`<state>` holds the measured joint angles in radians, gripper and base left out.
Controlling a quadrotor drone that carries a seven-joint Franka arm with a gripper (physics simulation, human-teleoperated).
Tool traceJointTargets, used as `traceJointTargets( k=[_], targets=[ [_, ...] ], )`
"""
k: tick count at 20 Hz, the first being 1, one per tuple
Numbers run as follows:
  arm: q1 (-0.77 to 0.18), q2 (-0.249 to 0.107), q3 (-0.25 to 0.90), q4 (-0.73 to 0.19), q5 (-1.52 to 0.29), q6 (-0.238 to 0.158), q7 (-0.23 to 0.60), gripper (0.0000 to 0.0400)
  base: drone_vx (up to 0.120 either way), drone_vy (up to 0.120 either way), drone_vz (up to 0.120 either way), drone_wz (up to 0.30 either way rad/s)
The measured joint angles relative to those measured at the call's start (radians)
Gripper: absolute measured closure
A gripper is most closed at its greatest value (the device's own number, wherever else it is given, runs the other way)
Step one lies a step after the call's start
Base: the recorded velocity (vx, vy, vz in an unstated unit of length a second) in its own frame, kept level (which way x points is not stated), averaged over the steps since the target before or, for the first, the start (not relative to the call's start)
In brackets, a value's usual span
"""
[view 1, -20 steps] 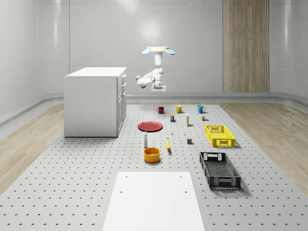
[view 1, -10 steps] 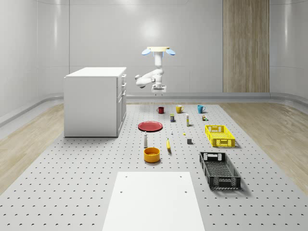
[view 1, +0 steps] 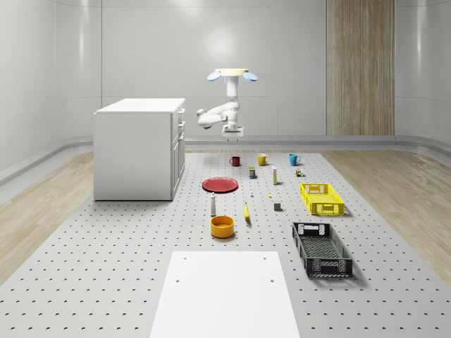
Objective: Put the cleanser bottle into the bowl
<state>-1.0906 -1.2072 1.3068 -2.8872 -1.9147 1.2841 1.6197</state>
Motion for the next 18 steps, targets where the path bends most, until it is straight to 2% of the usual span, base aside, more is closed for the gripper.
traceJointTargets(
  k=[18],
  targets=[
    [-0.023, -0.077, 0.02, 0.005, 0.038, 0.071, 0.021, 0.0, 0.12, 0.0, 0.0, 0.0]
  ],
)
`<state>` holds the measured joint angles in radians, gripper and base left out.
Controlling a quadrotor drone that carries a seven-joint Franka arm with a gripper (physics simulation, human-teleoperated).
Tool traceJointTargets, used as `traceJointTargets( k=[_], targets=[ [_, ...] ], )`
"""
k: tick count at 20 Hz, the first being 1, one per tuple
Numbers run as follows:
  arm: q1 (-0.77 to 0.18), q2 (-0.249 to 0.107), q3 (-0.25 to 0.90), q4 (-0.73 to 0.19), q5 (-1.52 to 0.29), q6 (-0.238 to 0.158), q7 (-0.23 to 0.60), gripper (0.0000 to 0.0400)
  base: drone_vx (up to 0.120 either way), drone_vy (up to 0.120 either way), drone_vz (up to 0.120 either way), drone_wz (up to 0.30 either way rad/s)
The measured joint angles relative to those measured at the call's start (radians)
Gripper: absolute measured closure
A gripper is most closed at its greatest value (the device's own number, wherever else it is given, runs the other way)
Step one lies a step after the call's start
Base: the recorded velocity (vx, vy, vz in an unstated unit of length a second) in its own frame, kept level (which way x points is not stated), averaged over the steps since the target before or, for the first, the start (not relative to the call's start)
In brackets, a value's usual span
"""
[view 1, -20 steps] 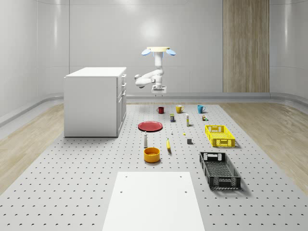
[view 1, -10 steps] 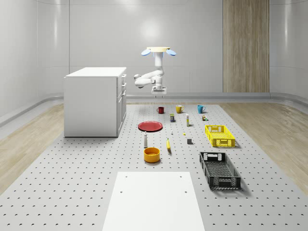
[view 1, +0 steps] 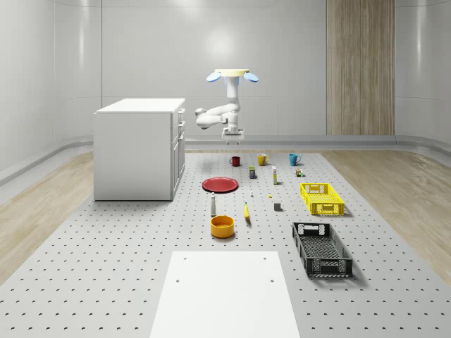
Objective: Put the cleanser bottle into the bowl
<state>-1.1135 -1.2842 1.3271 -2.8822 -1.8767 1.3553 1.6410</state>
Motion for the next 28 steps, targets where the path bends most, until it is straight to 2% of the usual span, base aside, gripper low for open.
traceJointTargets(
  k=[28],
  targets=[
    [-0.025, -0.096, 0.021, 0.005, 0.044, 0.089, 0.023, 0.0, 0.12, 0.0, 0.0, 0.0]
  ],
)
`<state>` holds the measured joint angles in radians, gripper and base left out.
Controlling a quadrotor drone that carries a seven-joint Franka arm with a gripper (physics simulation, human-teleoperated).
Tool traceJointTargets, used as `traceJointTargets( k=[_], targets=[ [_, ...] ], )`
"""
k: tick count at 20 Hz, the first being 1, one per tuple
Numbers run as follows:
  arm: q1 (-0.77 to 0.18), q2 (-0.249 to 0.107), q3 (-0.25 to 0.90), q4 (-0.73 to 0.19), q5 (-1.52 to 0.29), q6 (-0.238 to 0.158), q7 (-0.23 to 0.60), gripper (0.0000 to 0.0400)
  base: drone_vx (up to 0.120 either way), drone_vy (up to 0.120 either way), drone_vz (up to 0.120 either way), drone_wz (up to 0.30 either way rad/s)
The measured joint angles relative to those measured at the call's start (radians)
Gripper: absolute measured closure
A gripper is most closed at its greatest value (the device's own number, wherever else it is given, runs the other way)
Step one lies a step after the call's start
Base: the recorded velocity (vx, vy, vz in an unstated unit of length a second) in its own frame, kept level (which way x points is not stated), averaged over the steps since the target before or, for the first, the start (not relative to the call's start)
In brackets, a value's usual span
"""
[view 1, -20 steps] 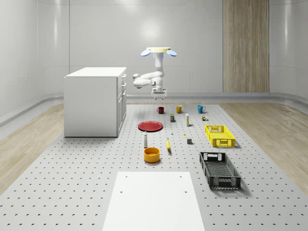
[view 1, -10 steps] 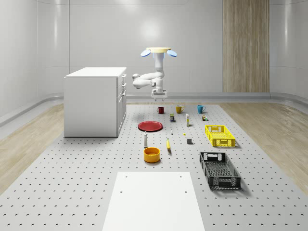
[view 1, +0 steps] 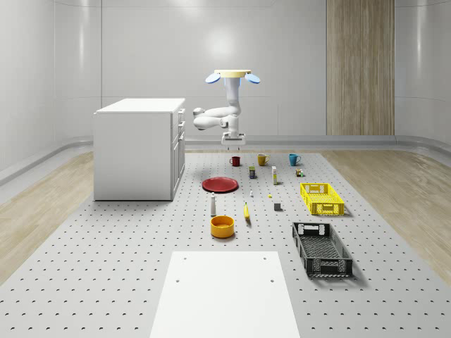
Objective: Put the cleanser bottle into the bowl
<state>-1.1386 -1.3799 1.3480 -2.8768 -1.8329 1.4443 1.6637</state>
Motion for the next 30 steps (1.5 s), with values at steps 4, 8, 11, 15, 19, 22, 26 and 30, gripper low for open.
traceJointTargets(
  k=[4, 8, 11, 15, 19, 22, 26, 30],
  targets=[
    [-0.003, -0.011, 0.002, 0.001, 0.005, 0.011, 0.002, 0.0, 0.12, 0.0, 0.0, 0.0],
    [-0.005, -0.022, 0.004, 0.001, 0.01, 0.021, 0.005, 0.0, 0.12, 0.0, 0.0, 0.0],
    [-0.007, -0.03, 0.006, 0.002, 0.013, 0.028, 0.006, 0.0, 0.12, 0.0, 0.0, 0.0],
    [-0.01, -0.04, 0.008, 0.002, 0.017, 0.038, 0.008, 0.0, 0.12, 0.0, 0.0, 0.0],
    [-0.012, -0.05, 0.009, 0.002, 0.022, 0.047, 0.01, 0.0, 0.12, 0.0, 0.0, 0.0],
    [-0.014, -0.057, 0.01, 0.003, 0.025, 0.053, 0.012, 0.0, 0.12, 0.0, 0.0, 0.0],
    [-0.016, -0.066, 0.012, 0.003, 0.028, 0.061, 0.013, 0.0, 0.12, 0.0, 0.0, 0.0],
    [-0.018, -0.074, 0.013, 0.004, 0.032, 0.069, 0.015, 0.0, 0.12, 0.0, 0.0, 0.0]
  ],
)
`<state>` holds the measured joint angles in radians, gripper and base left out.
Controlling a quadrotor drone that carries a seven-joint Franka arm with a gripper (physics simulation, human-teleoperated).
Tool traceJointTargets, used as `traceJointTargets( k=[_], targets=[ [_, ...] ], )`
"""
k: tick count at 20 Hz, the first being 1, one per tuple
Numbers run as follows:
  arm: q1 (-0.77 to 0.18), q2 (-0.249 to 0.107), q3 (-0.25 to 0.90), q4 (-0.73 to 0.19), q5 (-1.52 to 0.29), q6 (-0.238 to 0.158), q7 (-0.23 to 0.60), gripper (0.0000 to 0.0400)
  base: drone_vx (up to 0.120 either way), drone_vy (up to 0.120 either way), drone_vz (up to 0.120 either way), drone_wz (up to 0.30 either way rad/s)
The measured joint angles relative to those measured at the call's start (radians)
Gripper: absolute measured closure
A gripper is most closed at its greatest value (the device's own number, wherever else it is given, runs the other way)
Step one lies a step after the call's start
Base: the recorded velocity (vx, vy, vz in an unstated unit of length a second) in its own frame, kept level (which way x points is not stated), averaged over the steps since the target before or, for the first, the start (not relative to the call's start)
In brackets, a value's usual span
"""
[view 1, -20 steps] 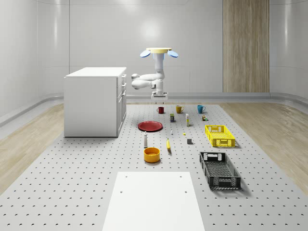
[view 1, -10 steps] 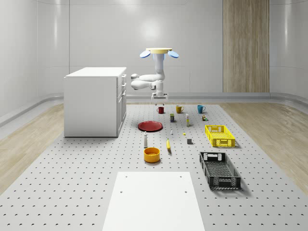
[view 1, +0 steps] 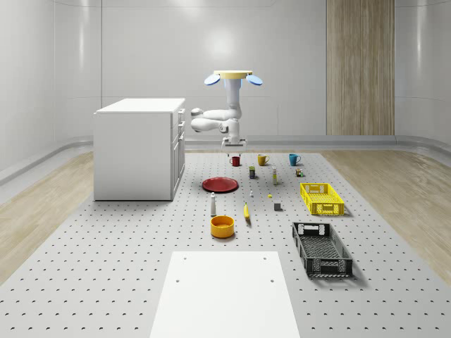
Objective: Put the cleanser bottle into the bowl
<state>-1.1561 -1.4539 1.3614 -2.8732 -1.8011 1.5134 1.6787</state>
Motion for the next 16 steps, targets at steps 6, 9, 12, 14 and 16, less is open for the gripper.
traceJointTargets(
  k=[6, 9, 12, 14, 16],
  targets=[
    [-0.003, -0.012, 0.002, 0.001, 0.005, 0.011, 0.002, 0.0, 0.12, 0.0, 0.0, 0.0],
    [-0.004, -0.017, 0.003, 0.001, 0.007, 0.016, 0.003, 0.0, 0.12, 0.0, 0.0, 0.0],
    [-0.005, -0.023, 0.004, 0.001, 0.009, 0.021, 0.004, 0.0, 0.12, -0.013, 0.0, 0.0],
    [-0.006, -0.026, 0.004, 0.001, 0.011, 0.024, 0.005, 0.0, 0.12, -0.12, 0.0, 0.0],
    [-0.007, -0.029, 0.005, 0.001, 0.012, 0.028, 0.005, 0.0, 0.12, 0.0, 0.0, 0.0]
  ],
)
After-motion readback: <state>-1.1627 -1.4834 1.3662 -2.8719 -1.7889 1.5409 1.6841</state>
